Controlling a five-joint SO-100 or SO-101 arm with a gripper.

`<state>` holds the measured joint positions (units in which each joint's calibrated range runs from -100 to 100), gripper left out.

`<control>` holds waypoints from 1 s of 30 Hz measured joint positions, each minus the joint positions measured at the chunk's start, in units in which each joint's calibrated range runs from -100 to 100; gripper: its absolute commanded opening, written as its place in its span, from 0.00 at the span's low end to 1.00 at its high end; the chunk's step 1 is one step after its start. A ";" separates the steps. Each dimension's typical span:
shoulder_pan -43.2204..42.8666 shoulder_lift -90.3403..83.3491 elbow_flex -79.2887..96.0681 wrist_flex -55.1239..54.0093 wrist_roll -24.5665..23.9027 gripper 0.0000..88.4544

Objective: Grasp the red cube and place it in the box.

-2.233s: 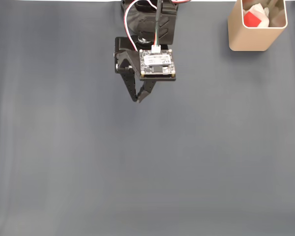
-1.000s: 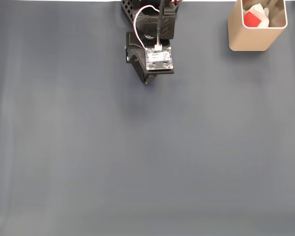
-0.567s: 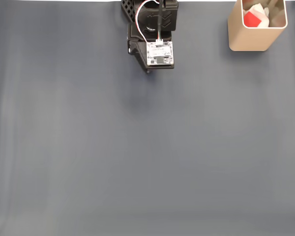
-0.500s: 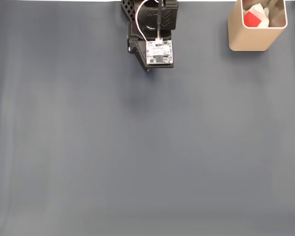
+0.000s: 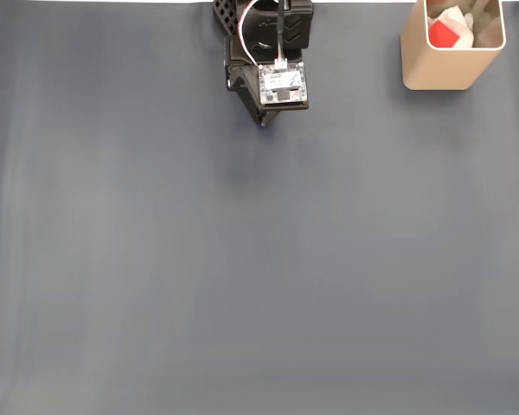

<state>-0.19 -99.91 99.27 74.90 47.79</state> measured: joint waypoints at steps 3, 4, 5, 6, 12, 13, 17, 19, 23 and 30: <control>0.00 0.00 0.00 0.16 -0.73 0.01; 0.00 0.00 0.00 0.16 -0.73 0.01; 0.00 0.00 0.00 0.16 -0.73 0.01; 0.00 0.00 0.00 0.16 -0.73 0.01; 0.00 0.00 0.00 0.16 -0.73 0.01; 0.00 0.00 0.00 0.16 -0.73 0.01; 0.00 0.00 0.00 0.16 -0.73 0.01; 0.00 0.00 0.00 0.16 -0.73 0.01; 0.00 0.00 0.00 0.16 -0.73 0.01; 0.00 0.00 0.00 0.16 -0.73 0.01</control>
<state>-0.19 -99.91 99.27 75.06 47.06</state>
